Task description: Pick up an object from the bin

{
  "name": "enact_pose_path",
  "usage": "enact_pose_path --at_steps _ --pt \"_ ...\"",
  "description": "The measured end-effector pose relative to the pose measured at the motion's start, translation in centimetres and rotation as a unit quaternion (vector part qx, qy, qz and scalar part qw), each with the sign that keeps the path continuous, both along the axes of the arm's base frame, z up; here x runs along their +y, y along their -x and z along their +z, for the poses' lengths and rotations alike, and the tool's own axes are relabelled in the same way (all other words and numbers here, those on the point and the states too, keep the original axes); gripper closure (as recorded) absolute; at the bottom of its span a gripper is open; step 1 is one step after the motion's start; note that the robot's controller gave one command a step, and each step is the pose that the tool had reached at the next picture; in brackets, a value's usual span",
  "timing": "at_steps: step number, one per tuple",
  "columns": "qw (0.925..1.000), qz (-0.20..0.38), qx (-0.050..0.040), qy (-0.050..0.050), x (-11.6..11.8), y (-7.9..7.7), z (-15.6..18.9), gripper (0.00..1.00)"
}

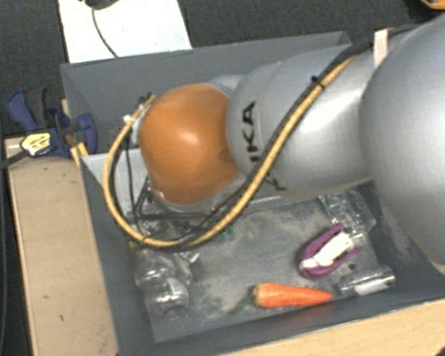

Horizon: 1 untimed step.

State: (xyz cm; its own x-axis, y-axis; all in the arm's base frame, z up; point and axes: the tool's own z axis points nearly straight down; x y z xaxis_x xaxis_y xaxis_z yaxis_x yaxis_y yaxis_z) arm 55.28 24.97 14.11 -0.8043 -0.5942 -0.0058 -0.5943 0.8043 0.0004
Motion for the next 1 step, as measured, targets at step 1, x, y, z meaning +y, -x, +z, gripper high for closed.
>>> enact_pose_path --at_steps 1 --pt "0.9852 0.172 -0.0004 0.002 0.57 -1.11 -3.22 0.00"
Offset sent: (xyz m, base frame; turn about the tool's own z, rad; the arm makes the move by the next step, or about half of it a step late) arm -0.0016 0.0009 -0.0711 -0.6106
